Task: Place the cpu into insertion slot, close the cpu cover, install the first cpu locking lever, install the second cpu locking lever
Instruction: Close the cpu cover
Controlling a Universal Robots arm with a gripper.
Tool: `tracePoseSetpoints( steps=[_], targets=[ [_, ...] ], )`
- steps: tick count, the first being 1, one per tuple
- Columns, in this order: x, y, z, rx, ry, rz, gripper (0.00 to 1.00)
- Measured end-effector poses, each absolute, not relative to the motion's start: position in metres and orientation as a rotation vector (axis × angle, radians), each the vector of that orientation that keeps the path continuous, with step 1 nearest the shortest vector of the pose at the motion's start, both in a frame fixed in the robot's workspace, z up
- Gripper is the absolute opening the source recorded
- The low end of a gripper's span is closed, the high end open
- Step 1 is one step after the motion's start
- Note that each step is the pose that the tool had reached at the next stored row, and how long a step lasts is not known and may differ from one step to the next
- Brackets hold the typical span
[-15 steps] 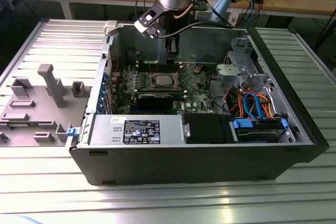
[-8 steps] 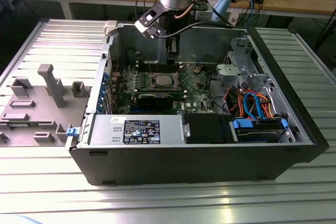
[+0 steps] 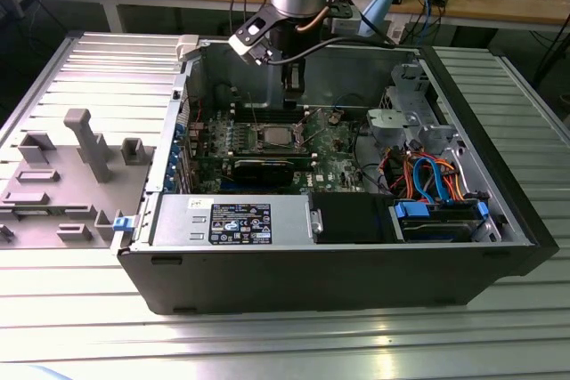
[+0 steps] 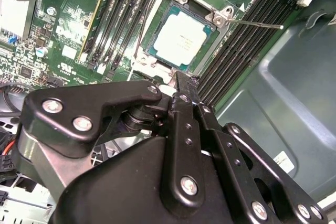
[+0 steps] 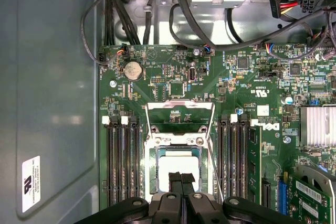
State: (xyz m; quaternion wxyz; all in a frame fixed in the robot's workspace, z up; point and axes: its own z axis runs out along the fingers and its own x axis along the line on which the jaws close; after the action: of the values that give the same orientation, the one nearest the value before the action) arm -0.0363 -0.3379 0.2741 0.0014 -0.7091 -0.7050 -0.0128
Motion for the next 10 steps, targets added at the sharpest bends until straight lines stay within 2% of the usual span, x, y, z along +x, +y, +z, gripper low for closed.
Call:
tracePoseSetpoints(
  steps=[10],
  targets=[
    [-0.0355, -0.3379, 0.2762, -2.226, -2.213, -0.04, 0.11]
  ],
)
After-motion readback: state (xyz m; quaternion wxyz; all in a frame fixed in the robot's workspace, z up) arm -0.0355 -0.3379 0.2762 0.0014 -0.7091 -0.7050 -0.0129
